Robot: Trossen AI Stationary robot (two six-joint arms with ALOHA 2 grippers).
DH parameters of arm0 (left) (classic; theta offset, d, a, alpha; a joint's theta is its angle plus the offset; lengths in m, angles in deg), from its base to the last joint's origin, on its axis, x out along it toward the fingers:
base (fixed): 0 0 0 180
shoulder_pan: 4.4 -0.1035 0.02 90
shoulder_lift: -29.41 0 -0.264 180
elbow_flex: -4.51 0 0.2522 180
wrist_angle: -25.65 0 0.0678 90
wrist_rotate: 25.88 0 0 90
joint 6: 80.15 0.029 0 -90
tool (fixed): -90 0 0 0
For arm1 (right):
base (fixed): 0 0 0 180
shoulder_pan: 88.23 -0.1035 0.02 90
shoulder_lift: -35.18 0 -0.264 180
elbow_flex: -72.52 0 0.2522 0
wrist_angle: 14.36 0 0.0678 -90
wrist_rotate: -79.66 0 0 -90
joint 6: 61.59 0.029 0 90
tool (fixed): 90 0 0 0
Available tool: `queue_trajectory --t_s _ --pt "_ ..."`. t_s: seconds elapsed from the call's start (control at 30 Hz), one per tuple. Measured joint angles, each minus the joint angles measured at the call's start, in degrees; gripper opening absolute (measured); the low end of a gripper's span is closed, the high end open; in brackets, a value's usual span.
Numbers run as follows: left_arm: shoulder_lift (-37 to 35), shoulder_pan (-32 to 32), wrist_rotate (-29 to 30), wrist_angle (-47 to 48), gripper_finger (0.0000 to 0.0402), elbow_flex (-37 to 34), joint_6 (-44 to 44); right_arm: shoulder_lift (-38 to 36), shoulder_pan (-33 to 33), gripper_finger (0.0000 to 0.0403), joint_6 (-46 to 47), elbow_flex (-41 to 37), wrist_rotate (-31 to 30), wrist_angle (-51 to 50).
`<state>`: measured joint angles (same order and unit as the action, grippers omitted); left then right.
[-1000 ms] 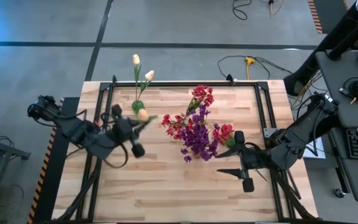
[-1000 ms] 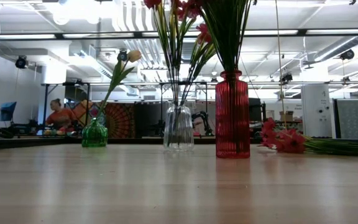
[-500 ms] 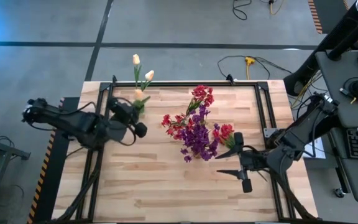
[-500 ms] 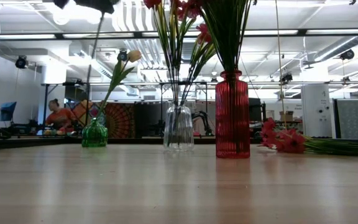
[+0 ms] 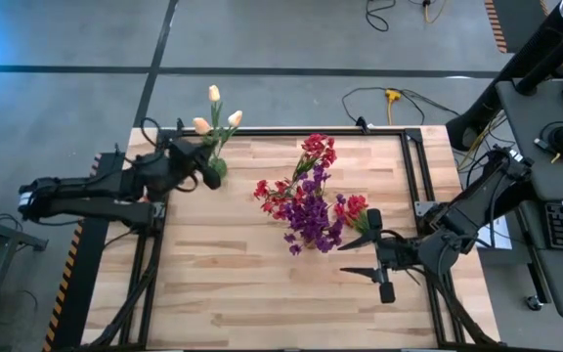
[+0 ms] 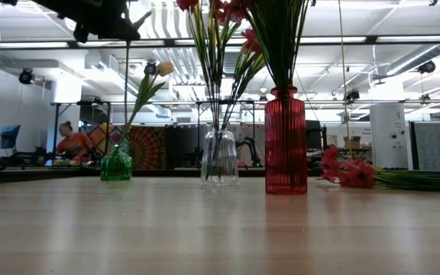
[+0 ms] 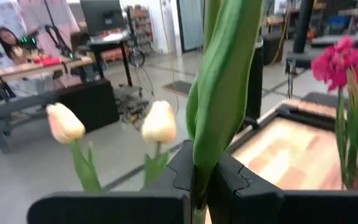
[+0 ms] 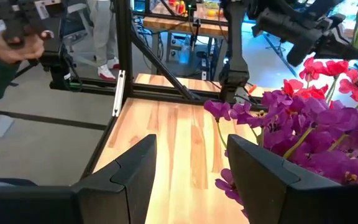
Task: Sort flowers into vase by color
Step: Put the pink flowers into the green vase
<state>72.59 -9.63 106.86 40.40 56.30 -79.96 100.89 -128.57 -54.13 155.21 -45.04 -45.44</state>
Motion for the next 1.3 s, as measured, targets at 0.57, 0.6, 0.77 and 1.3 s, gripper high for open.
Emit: queue_trajectory --t_s 0.57,0.6,0.77,1.3 --pt "-1.0 -15.1 -6.4 -3.0 0.0001 -3.3 3.4 0.0 3.2 0.0189 0.5 -0.2 -4.5 0.0" --pt "-0.8 -15.7 -6.4 -3.0 0.0001 -3.3 3.4 0.0 3.4 0.0189 0.5 -0.2 -4.5 0.0" --pt "-0.4 -16.8 -8.0 -2.9 0.0001 -3.4 3.1 0.0 3.7 0.0189 0.5 -0.2 -4.5 -0.2" --pt "-0.5 -16.8 -7.9 -3.5 0.0001 -5.2 0.6 0.0 3.7 0.0189 0.5 -0.3 -4.5 -0.5"
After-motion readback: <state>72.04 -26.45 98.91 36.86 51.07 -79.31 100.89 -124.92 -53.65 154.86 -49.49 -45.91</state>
